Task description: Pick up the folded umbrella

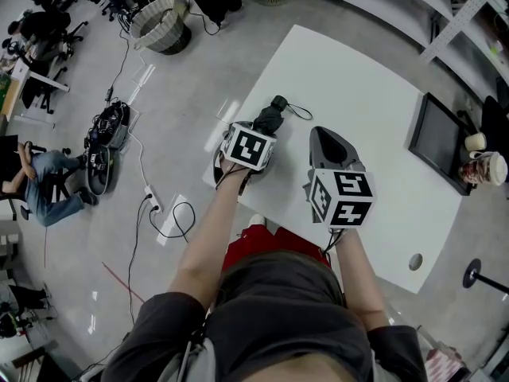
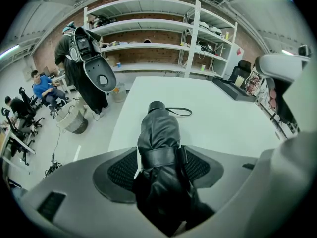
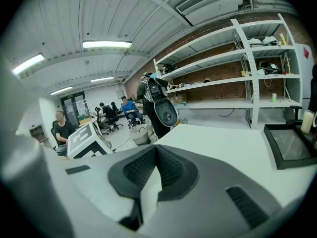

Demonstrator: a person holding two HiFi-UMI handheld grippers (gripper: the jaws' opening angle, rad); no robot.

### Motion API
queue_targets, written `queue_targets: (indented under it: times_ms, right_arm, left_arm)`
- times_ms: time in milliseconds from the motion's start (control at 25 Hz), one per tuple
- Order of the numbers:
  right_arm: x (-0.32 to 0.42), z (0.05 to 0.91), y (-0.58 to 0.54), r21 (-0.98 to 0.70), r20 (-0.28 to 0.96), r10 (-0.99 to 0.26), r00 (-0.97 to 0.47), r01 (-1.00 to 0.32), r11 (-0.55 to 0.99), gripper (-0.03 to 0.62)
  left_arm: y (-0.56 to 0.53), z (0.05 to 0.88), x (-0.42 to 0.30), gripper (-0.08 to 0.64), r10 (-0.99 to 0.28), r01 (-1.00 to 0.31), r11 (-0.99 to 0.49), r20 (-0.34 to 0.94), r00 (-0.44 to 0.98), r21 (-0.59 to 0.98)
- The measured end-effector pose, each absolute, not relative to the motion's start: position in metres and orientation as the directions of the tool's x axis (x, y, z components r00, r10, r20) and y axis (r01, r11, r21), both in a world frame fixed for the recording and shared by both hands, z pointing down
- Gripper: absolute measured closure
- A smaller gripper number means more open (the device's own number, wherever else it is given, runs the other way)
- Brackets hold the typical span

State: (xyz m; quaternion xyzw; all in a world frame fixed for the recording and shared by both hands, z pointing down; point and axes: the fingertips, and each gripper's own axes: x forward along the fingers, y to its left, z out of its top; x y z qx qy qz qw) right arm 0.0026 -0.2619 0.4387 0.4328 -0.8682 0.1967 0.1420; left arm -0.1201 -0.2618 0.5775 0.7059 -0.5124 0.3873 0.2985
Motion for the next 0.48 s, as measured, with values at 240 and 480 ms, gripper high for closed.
queue_targets:
  times_ms: [240,480]
  right_arm:
    - [0.002,0.448,-0.264,-0.223,0.436,-0.681,-0.589,-0.804,0.552,0.574]
    - [-0.001,0.454,-0.267,-0.229,0.449,-0.668,-0.593,-0.799,0.556,0.574]
  left_arm:
    - [-0.263,0.587,-0.118,0.295,-0.494,-0.955,-0.296,0.854,0.167,0.015]
    - [-0.264,0.59,-0.118,0.295,-0.491,-0.954,-0.301,0.858,0.148,-0.008]
